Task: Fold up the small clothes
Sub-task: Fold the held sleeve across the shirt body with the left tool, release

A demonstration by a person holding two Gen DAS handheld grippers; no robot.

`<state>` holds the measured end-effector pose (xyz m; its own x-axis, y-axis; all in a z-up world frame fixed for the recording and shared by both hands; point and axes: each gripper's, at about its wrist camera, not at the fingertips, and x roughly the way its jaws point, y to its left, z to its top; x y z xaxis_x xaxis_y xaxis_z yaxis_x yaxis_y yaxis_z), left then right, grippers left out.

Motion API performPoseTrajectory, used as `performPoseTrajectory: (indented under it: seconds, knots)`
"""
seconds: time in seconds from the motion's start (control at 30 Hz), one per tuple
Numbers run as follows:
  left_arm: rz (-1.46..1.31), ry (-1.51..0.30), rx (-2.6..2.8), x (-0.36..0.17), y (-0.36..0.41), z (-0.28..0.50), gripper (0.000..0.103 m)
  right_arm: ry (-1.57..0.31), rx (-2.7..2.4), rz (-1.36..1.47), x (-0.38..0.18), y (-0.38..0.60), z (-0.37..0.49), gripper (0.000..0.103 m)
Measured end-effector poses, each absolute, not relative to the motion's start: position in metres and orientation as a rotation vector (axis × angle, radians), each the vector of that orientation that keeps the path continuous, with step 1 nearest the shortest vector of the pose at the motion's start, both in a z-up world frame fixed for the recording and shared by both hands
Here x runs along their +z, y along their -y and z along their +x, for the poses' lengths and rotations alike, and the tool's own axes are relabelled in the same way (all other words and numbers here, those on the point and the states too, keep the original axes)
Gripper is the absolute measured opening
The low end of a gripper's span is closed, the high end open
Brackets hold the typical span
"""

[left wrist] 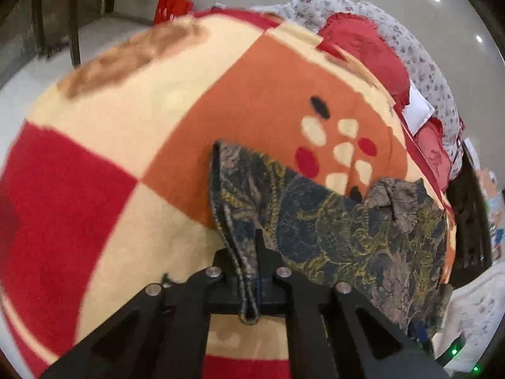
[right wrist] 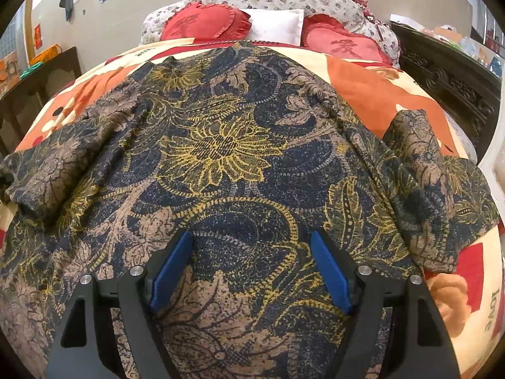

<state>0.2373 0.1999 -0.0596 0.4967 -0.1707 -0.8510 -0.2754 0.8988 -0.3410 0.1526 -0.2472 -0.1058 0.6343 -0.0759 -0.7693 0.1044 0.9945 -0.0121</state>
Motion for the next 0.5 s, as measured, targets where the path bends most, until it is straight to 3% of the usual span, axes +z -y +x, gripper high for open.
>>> performPoseTrajectory:
  seconds: [0.23, 0.5]
  knots:
    - [-0.377, -0.729, 0.28, 0.068, -0.277, 0.214, 0.005, -0.877, -0.103, 0.036, -0.106, 0.248, 0.153, 0.078]
    - [-0.396, -0.638, 0.447, 0.098, -0.322, 0.195, 0.005, -0.881, -0.1, 0.04, -0.105, 0.248, 0.153, 0.078]
